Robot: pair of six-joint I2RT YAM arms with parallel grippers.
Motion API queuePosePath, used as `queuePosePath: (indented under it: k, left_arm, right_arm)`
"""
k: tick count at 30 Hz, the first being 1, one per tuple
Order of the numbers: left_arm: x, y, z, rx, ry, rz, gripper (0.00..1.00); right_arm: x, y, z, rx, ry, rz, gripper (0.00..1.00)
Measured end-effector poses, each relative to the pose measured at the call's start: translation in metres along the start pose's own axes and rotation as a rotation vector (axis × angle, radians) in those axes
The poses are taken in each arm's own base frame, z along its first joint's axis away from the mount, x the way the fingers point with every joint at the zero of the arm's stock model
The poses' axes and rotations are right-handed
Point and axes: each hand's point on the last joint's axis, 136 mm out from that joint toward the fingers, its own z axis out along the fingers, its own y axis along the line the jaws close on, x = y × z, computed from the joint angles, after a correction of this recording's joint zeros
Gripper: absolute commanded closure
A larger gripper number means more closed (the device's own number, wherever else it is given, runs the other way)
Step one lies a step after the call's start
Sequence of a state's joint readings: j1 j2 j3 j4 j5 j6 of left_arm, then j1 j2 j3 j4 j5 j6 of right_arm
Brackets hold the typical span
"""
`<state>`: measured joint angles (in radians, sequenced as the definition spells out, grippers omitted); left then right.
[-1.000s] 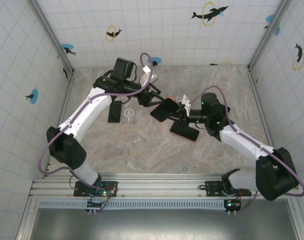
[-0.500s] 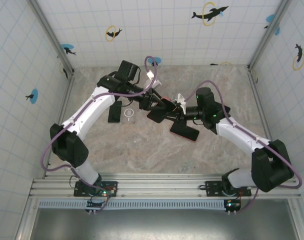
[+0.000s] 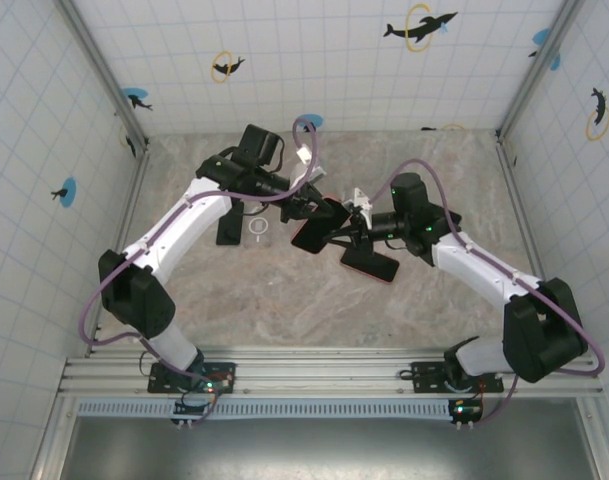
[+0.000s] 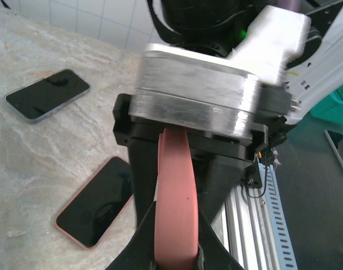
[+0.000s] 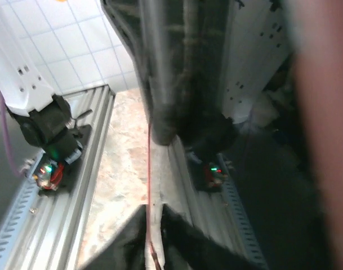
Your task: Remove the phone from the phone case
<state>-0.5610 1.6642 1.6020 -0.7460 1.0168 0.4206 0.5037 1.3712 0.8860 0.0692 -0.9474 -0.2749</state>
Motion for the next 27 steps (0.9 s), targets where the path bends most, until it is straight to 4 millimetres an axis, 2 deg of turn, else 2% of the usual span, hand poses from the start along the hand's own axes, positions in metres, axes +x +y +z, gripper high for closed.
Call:
queuePosePath:
  k: [1, 3, 7, 11, 15, 20, 23, 27]
  left_arm:
    - [0.001, 0.001, 0.0, -0.004, 0.001, -0.015, 1.0]
    - [0.0, 0.005, 0.0, -0.015, -0.006, -0.046, 1.0]
    - [-0.009, 0.018, 0.0, -0.055, -0.049, -0.098, 1.0]
    - [-0.016, 0.034, -0.003, -0.145, -0.132, -0.151, 1.0]
    - [-0.02, 0.044, -0.016, -0.262, -0.297, -0.241, 1.0]
    - [-0.038, 0.061, -0.045, -0.398, -0.57, -0.386, 1.0]
    - [-0.045, 0.069, -0.059, -0.434, -0.726, -0.473, 1.0]
    - [-0.057, 0.07, -0.068, -0.438, -0.873, -0.554, 1.0]
  right_arm:
    - [0.0, -0.001, 0.0, 0.005, 0.0, -0.004, 0.49]
    - [-0.001, -0.004, -0.001, 0.019, -0.003, -0.015, 0.43]
    - [-0.003, -0.011, -0.006, 0.063, -0.032, -0.019, 0.34]
    - [0.006, -0.013, -0.021, 0.143, -0.09, 0.025, 0.27]
    - [0.01, -0.019, -0.037, 0.271, -0.184, 0.124, 0.24]
    - [-0.005, -0.028, -0.066, 0.424, -0.412, 0.291, 0.23]
    - [-0.01, -0.03, -0.078, 0.448, -0.556, 0.425, 0.25]
    - [-0.016, -0.029, -0.082, 0.444, -0.692, 0.583, 0.27]
